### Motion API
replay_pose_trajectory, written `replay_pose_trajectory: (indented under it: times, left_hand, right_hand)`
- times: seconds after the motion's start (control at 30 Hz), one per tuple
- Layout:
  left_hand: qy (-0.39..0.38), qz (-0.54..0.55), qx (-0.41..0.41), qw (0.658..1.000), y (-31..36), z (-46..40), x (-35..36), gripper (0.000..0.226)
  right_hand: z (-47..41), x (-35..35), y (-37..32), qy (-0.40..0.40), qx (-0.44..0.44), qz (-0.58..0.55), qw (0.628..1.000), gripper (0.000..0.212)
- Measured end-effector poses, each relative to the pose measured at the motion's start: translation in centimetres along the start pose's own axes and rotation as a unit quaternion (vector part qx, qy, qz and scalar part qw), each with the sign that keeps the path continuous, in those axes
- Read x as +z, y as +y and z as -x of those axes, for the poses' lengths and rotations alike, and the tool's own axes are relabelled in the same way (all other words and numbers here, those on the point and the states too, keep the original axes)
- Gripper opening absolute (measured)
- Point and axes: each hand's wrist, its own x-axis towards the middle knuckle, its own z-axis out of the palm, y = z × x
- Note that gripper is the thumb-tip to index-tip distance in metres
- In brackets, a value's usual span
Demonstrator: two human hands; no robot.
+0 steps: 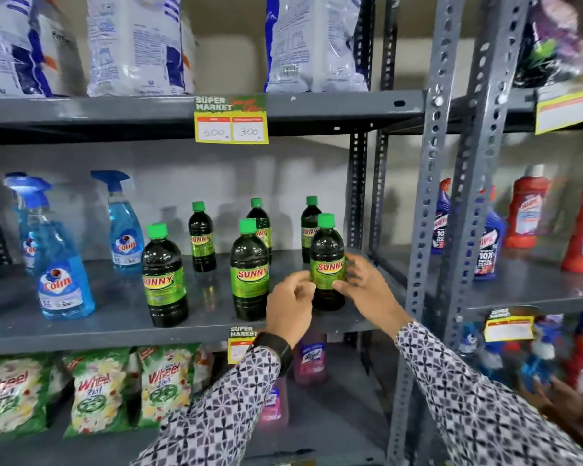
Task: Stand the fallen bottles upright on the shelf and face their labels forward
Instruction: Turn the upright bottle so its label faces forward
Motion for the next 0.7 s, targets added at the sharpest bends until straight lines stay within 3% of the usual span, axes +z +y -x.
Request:
replay_pose_trajectory:
  times: [0.2,0.7]
  left_hand:
    - [-0.11,0.089,-0.023,0.99,0.0,-1.5,0.1,0.042]
    - [-0.091,0.087,0.018,0.992,-0.9,-0.6,0.3,0.049]
  right_hand:
    - [0.4,-1.1,1.3,-0.025,-0.013,-0.026,0.999,0.072]
    - [1.5,-0.4,1.7,-0.02,-0.04,-0.051,0.998,0.075]
